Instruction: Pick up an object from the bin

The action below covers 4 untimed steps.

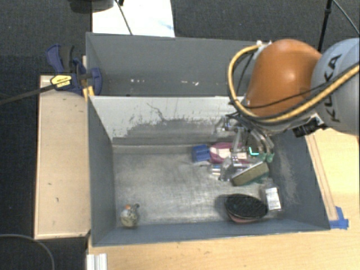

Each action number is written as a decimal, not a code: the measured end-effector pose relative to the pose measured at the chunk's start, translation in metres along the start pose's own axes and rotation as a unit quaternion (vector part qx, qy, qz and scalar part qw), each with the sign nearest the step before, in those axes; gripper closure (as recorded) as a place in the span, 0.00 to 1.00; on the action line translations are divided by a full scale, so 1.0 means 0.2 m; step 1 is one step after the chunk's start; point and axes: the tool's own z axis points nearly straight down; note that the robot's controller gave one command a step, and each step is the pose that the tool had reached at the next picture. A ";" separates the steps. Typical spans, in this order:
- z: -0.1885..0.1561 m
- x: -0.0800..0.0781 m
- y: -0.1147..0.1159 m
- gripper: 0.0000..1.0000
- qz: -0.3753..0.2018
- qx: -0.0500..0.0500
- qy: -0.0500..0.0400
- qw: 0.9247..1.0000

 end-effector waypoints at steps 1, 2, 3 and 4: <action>0.66 -0.10 -0.26 0.00 -0.061 0.000 -0.014 0.998; 0.66 -0.11 -0.25 1.00 -0.059 -0.002 -0.014 0.998; -0.01 0.00 -0.25 1.00 -0.053 0.001 -0.007 0.999; 0.02 0.01 -0.25 0.00 -0.052 0.000 -0.004 0.999</action>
Offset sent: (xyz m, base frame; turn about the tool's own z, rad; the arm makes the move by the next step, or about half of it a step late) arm 0.0150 -0.0580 -0.1536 -0.1211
